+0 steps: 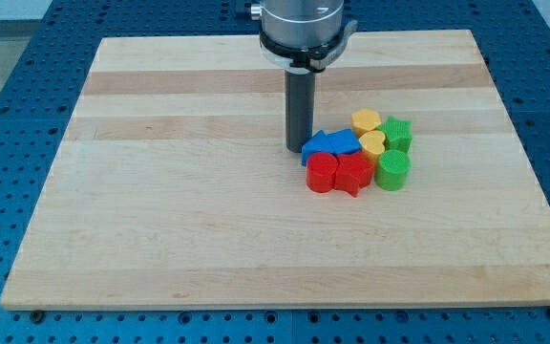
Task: Place the arm below to the red circle
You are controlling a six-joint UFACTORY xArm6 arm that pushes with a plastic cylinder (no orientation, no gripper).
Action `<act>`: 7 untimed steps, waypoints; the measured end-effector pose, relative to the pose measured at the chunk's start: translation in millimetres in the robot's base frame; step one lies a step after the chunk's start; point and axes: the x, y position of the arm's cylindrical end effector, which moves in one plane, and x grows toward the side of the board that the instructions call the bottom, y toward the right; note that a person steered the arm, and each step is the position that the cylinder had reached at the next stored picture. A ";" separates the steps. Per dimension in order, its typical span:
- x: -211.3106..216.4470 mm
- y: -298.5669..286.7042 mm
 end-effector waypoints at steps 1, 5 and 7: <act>1.1 -0.6; 55.6 -17.2; 51.0 -22.2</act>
